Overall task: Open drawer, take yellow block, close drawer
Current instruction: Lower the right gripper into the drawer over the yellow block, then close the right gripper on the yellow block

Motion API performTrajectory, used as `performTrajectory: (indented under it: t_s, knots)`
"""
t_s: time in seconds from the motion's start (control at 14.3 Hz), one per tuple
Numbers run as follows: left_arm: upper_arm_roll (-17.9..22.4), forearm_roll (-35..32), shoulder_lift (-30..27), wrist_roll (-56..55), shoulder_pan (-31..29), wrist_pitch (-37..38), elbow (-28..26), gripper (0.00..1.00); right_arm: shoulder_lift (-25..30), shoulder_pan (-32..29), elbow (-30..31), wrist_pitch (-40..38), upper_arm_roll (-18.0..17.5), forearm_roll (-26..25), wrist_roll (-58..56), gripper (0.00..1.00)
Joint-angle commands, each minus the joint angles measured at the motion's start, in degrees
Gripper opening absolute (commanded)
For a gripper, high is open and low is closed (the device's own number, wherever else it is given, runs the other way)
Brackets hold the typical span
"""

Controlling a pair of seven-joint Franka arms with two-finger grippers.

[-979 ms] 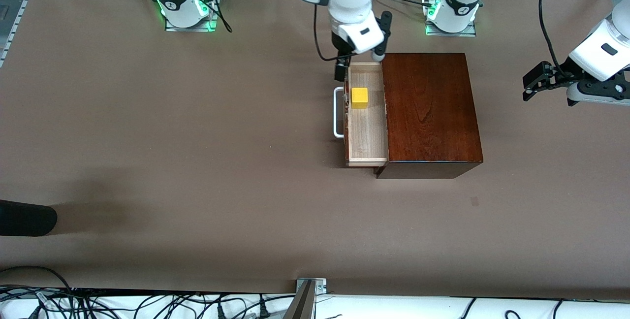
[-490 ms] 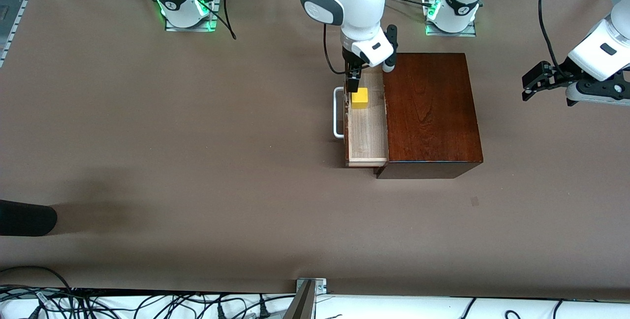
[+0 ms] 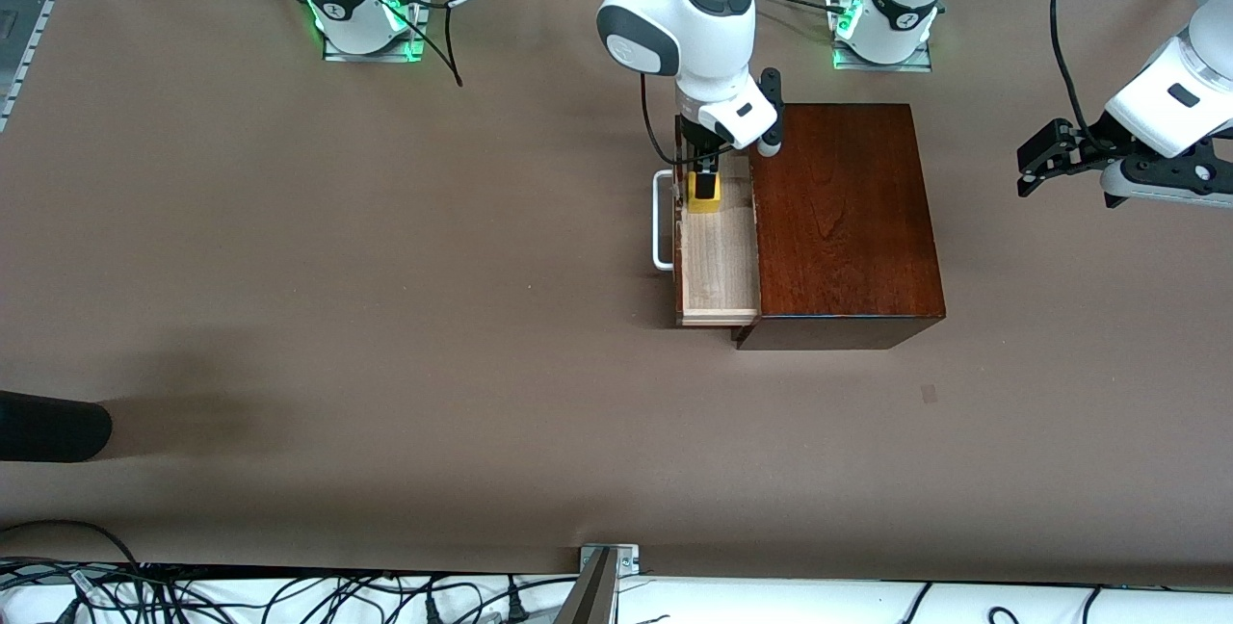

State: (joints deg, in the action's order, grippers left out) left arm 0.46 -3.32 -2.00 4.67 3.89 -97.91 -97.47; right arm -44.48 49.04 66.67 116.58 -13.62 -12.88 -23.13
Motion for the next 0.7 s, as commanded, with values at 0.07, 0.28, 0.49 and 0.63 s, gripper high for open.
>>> performTrajectory:
  t_s: [0.07, 0.28, 0.49, 0.63]
  knots:
    - [-0.11, 0.86, -0.64, 0.08, 0.15, 0.70, 0.27, 1.00, -2.18, 0.62, -2.16, 0.40, 0.52, -0.92, -1.48, 1.00]
    - [-0.37, 0.86, -0.55, 0.08, 0.15, 0.61, 0.27, 1.00, -3.41, 0.79, -2.16, 2.15, 0.87, -1.88, -1.31, 1.00]
    - [-0.37, 0.86, -0.55, 0.16, 0.07, 0.61, 0.36, 1.00, -4.38, 1.14, -2.16, 2.42, 0.87, -2.06, -0.87, 1.00]
    - [-0.37, 0.86, -0.55, 0.08, 0.15, 0.70, 0.36, 1.00, -4.39, 1.06, -2.16, 2.34, 0.96, -2.41, -1.13, 0.89]
